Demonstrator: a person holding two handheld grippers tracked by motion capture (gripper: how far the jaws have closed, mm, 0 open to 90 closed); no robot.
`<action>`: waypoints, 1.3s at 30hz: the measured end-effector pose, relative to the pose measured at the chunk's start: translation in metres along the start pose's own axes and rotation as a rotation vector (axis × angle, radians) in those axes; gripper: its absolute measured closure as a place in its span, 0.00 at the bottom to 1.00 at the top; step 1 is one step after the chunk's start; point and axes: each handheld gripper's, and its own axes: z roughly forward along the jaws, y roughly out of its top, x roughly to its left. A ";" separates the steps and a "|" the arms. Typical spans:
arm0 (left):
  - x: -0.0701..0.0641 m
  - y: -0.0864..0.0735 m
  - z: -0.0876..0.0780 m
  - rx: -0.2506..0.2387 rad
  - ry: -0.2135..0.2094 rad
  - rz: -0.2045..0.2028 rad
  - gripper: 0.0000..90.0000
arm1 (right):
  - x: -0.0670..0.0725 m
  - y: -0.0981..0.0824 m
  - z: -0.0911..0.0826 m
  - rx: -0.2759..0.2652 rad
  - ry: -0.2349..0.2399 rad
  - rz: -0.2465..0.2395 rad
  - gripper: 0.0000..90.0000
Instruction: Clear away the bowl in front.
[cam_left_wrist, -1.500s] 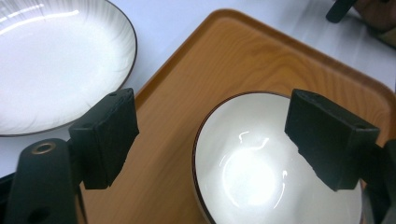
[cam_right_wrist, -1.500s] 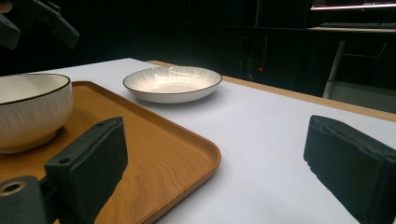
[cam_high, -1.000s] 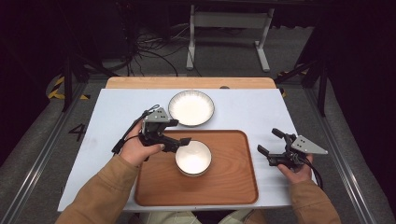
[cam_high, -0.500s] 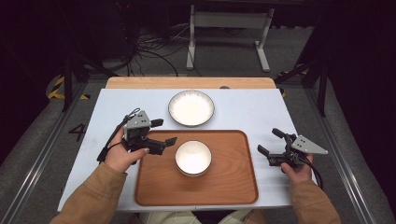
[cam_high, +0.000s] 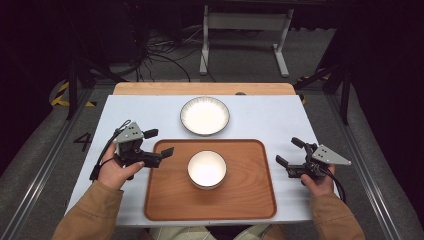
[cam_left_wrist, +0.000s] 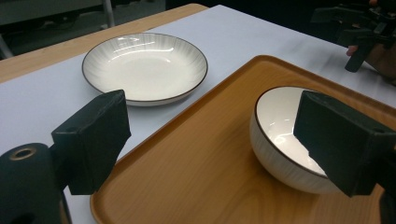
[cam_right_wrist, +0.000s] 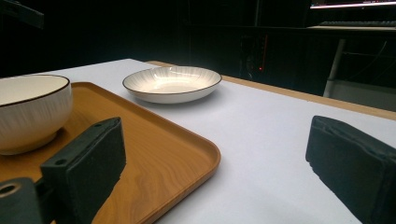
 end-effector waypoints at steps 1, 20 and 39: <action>0.001 -0.002 -0.001 0.001 0.003 -0.002 0.13 | 0.000 0.000 0.000 0.001 -0.001 0.000 0.06; 0.022 -0.039 -0.019 -0.069 0.042 -0.079 0.10 | 0.000 0.000 0.000 0.005 0.005 0.005 0.06; 0.029 -0.074 -0.028 -0.161 0.033 -0.102 0.09 | 0.000 0.000 0.000 0.004 0.006 0.000 0.06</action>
